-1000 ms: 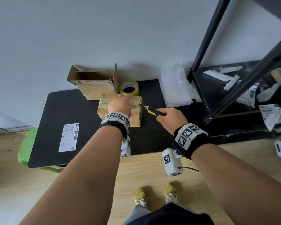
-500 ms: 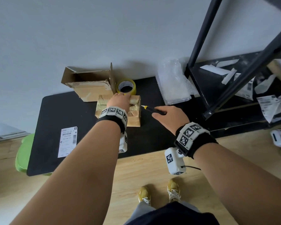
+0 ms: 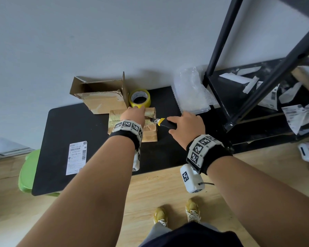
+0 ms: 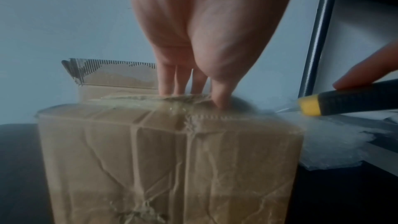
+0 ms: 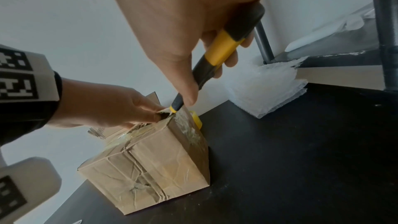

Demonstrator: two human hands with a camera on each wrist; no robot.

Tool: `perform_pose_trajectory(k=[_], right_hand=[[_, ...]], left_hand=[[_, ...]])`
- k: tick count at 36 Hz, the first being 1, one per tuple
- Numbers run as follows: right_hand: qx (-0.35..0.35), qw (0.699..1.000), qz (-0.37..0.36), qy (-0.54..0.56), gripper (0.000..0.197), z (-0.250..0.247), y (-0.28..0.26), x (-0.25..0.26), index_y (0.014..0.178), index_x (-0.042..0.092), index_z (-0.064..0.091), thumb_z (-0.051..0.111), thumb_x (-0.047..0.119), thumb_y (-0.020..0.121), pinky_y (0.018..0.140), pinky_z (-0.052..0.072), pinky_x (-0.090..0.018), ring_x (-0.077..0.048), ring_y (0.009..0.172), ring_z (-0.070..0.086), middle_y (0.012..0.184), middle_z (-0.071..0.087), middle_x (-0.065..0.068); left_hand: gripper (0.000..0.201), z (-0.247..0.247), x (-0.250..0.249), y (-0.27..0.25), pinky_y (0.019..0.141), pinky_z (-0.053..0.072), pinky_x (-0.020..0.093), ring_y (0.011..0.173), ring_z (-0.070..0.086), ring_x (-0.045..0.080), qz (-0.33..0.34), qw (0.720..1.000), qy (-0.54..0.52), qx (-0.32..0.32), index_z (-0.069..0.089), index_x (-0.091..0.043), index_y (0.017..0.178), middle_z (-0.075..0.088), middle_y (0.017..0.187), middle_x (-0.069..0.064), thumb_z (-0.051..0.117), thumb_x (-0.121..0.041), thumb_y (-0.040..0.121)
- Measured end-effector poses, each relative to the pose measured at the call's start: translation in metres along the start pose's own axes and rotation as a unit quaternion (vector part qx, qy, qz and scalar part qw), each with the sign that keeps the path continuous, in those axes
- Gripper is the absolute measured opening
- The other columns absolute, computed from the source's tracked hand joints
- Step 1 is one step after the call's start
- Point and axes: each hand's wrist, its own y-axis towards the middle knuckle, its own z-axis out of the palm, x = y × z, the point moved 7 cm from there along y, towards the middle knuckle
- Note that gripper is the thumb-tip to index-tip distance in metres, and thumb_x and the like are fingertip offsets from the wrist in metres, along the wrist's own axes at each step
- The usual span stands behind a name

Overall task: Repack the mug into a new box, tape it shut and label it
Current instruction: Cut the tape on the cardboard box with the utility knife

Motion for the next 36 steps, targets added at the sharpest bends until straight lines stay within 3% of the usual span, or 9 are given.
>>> perform_pose_trajectory(k=[10,15,21,26,31,36], right_hand=[[-0.018,1.000,0.026,-0.004,0.043,0.001,0.012,-0.001,0.132,0.035,0.055,0.063,0.032,0.089,0.093,0.038,-0.037,-0.025,0.108,0.051,0.110,0.056,-0.005],[-0.009,0.999,0.032,0.016,0.042,-0.001,0.017,-0.003,0.130,0.036,0.057,0.062,0.034,0.088,0.091,0.040,-0.037,-0.025,0.106,0.052,0.107,0.058,-0.005],[-0.011,0.998,0.043,0.047,0.037,-0.008,0.014,-0.004,0.122,0.037,0.062,0.059,0.037,0.085,0.084,0.043,-0.036,-0.024,0.094,0.055,0.089,0.051,0.000],[-0.024,0.994,0.075,0.079,0.035,-0.016,0.011,-0.015,0.116,0.035,0.064,0.059,0.038,0.082,0.080,0.046,-0.036,-0.025,0.088,0.055,0.086,0.050,0.000],[-0.022,0.992,0.078,0.096,0.039,-0.018,0.010,-0.022,0.123,0.034,0.062,0.058,0.035,0.084,0.082,0.047,-0.037,-0.027,0.091,0.056,0.092,0.055,-0.004],[-0.007,0.990,0.082,0.112,0.044,-0.014,0.008,-0.023,0.131,0.034,0.057,0.056,0.036,0.087,0.087,0.050,-0.041,-0.028,0.096,0.058,0.102,0.059,-0.006]], left_hand=[[0.046,-0.002,0.002,0.000,0.086,0.049,0.042,0.114,0.053,0.032,-0.008,1.000,0.002,0.009,0.041,-0.010,0.134,0.053,0.122,0.014,0.055,-0.006,0.090],[0.034,-0.005,0.006,0.003,0.087,0.049,0.040,0.112,0.055,0.029,-0.021,0.999,-0.037,-0.001,0.047,-0.011,0.130,0.054,0.124,0.012,0.043,-0.016,0.096],[0.033,-0.011,0.020,0.005,0.068,0.040,0.033,0.084,0.051,0.021,-0.047,0.997,-0.057,-0.014,0.059,-0.013,0.109,0.060,0.105,0.008,0.047,-0.039,0.092],[0.035,-0.003,0.022,0.004,0.076,0.045,0.036,0.101,0.056,0.027,-0.047,0.998,-0.030,-0.009,0.056,-0.012,0.114,0.060,0.110,0.010,0.048,-0.039,0.094],[0.042,-0.005,0.026,-0.002,0.084,0.045,0.039,0.107,0.054,0.030,-0.086,0.996,-0.023,0.002,0.060,-0.009,0.113,0.060,0.113,0.012,0.048,-0.046,0.095],[0.041,-0.004,0.033,-0.009,0.070,0.043,0.034,0.079,0.054,0.024,-0.138,0.987,-0.078,0.031,0.061,-0.011,0.090,0.053,0.073,0.004,0.046,-0.049,0.094]])
